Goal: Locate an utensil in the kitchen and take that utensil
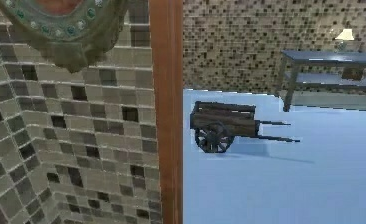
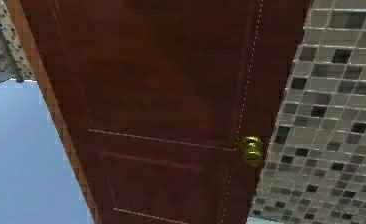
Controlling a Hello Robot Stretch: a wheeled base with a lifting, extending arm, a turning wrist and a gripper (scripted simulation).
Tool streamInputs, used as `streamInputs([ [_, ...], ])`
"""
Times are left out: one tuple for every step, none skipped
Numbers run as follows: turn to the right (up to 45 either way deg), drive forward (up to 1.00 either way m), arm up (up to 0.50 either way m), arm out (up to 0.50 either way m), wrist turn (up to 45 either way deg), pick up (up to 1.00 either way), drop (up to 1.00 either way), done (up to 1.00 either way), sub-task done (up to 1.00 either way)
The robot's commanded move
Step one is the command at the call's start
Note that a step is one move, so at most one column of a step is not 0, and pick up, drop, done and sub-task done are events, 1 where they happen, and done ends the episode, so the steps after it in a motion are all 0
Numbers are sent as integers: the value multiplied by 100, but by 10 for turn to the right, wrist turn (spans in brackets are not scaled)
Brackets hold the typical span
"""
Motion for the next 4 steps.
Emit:
streamInputs([
  [300,0,0,0,0,0,0,0,0],
  [0,45,0,0,0,0,0,0,0],
  [-300,0,0,0,0,0,0,0,0],
  [-30,0,0,0,0,0,0,0,0],
])
